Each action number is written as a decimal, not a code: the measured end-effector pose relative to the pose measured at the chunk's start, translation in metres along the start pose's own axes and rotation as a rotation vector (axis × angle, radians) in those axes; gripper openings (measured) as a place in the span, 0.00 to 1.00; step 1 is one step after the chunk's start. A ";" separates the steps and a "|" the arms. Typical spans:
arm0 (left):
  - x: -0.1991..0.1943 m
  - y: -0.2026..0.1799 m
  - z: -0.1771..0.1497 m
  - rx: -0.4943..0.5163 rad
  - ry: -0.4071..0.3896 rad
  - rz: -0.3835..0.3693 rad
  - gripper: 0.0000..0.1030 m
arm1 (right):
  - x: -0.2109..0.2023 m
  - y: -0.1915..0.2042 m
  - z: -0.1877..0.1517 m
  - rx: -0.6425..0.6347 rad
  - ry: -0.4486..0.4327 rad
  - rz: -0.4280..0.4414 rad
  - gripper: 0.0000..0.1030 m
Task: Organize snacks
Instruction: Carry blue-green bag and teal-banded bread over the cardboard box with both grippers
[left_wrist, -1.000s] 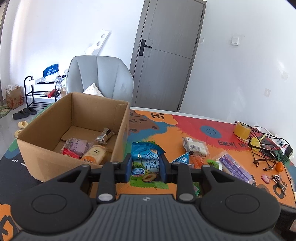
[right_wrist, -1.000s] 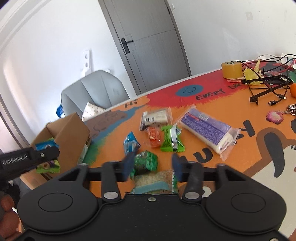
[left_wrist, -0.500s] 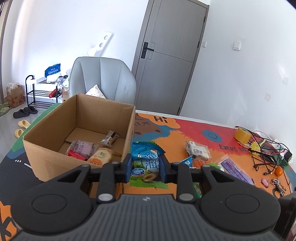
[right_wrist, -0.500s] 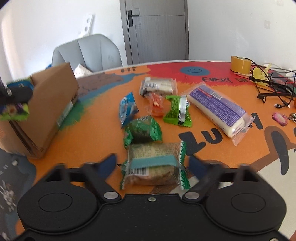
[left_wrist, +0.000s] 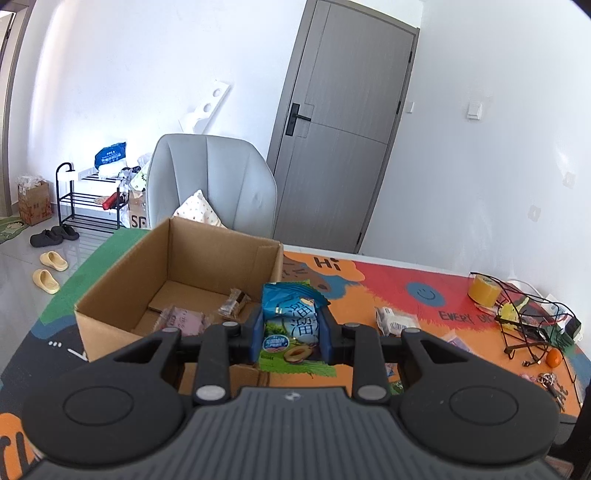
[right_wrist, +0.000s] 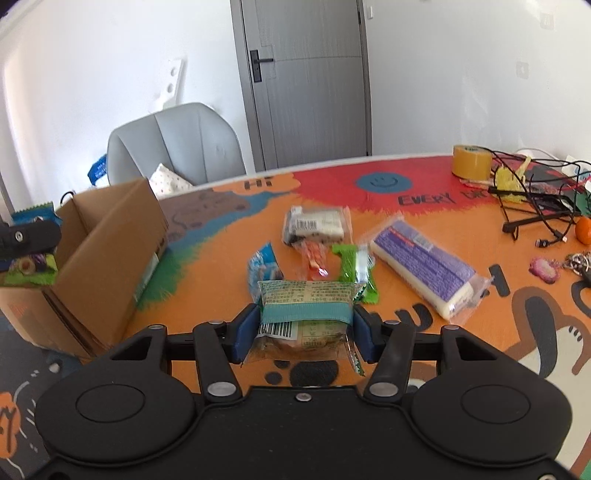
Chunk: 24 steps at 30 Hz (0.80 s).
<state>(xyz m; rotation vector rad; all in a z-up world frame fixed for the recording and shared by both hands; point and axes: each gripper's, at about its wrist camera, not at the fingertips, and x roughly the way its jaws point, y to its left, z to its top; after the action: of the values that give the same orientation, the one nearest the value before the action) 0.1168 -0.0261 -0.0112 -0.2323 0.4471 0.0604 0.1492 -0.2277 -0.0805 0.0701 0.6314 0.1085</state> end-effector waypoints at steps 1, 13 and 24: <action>-0.001 0.003 0.002 -0.003 -0.003 0.003 0.28 | -0.002 0.002 0.003 0.000 -0.008 0.008 0.52; 0.006 0.042 0.025 -0.050 -0.027 0.065 0.28 | -0.011 0.046 0.034 -0.039 -0.088 0.115 0.52; 0.034 0.076 0.044 -0.103 -0.001 0.121 0.29 | 0.003 0.082 0.057 -0.082 -0.114 0.213 0.52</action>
<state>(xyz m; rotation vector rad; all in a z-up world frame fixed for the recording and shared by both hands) 0.1578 0.0583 -0.0040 -0.3058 0.4575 0.2026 0.1784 -0.1479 -0.0282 0.0641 0.5040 0.3335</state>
